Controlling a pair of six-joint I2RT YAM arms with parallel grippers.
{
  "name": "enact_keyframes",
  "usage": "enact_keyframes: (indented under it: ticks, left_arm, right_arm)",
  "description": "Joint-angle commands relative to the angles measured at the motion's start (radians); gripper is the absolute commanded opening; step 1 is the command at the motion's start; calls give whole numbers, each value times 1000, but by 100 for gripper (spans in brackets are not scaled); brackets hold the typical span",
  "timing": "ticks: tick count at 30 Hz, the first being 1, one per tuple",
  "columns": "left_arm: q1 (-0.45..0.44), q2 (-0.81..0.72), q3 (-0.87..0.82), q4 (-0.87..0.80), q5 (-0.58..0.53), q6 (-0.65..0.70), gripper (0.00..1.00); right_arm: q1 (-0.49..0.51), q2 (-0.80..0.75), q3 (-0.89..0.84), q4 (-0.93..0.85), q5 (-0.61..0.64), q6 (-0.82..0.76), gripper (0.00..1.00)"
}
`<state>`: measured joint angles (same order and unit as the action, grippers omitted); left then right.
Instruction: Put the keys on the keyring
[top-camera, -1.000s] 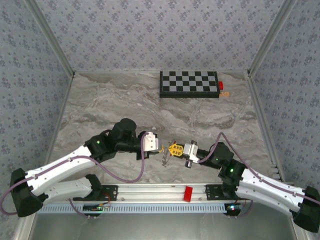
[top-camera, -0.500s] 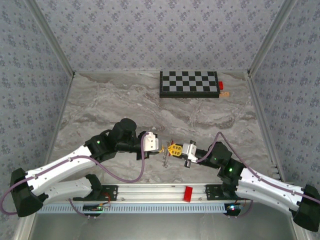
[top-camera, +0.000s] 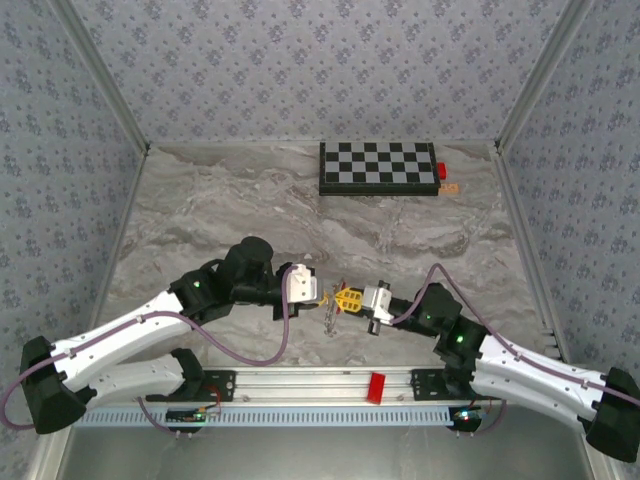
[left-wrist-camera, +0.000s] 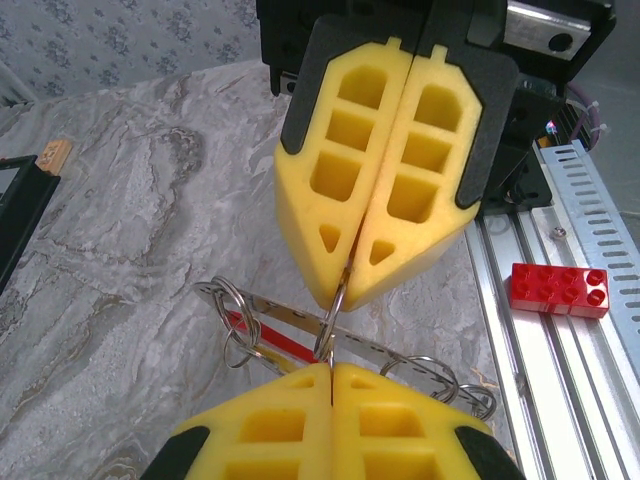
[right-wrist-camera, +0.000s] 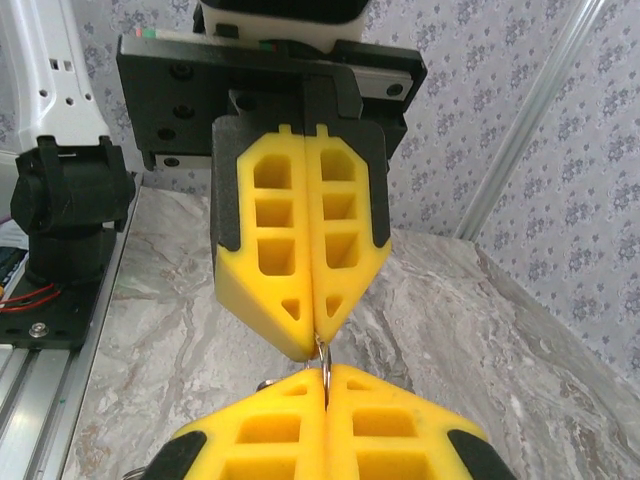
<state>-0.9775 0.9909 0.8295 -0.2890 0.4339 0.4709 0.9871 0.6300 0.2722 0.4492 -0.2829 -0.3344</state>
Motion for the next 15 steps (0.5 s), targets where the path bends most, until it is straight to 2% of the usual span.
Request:
enact_keyframes:
  ticks: [1, 15]
  left_arm:
    - [-5, 0, 18, 1, 25, 4, 0]
    - [-6, 5, 18, 1, 25, 5, 0]
  right_arm:
    - [7, 6, 20, 4, 20, -6, 0]
    - [2, 7, 29, -11, 53, 12, 0]
